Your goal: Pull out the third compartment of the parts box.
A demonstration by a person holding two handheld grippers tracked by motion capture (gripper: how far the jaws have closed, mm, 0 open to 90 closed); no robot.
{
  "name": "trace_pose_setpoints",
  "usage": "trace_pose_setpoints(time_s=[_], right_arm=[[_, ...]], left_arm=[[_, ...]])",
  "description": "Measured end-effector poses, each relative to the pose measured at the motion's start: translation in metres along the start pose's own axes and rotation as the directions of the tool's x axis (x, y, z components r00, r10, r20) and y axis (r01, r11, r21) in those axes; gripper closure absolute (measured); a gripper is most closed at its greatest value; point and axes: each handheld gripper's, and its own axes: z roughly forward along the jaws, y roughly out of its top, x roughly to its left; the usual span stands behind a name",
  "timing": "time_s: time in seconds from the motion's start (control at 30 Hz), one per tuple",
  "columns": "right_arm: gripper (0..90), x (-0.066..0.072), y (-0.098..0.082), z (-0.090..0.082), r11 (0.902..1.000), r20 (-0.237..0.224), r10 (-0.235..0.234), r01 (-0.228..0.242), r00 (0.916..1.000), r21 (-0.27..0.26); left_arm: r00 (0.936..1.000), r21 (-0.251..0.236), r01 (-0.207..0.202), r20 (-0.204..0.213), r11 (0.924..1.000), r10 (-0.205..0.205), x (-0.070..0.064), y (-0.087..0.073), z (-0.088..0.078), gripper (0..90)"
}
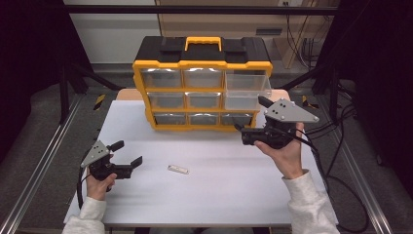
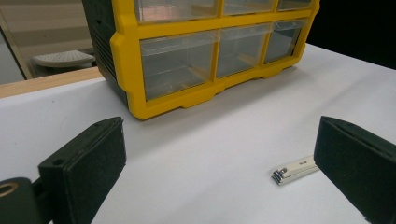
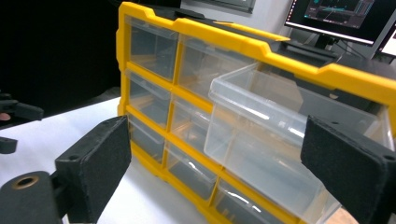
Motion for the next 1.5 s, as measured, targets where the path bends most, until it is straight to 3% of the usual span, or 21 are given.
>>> trace_pose_setpoints(time_s=[0.47,0.67,0.93,1.2,1.5], right_arm=[[3.9,0.010,-0.028,-0.003,0.9977,-0.058,0.068,-0.068,0.9960,0.004],[2.8,0.016,-0.048,0.001,0.9930,-0.094,0.118,-0.117,0.9885,0.013],[2.3,0.019,-0.069,0.007,0.9883,-0.121,0.151,-0.148,0.9810,0.036],[2.3,0.020,-0.077,0.014,0.9860,-0.124,0.162,-0.156,0.9790,0.059],[2.4,0.032,-0.088,0.034,0.9860,-0.158,0.140,-0.123,0.9775,0.112]], left_arm=[[1.0000,0.000,0.003,-0.001,1.0000,-0.003,0.000,0.000,0.000,1.8],[1.0000,0.002,0.003,-0.002,1.0000,-0.003,-0.001,0.000,0.000,1.8],[1.0000,0.006,0.004,0.001,1.0000,-0.004,-0.002,0.000,0.001,1.8],[1.0000,0.009,0.002,0.003,1.0000,-0.002,-0.001,0.000,0.001,1.8],[1.0000,0.012,0.002,0.006,0.9999,-0.002,-0.002,0.000,0.003,1.8]])
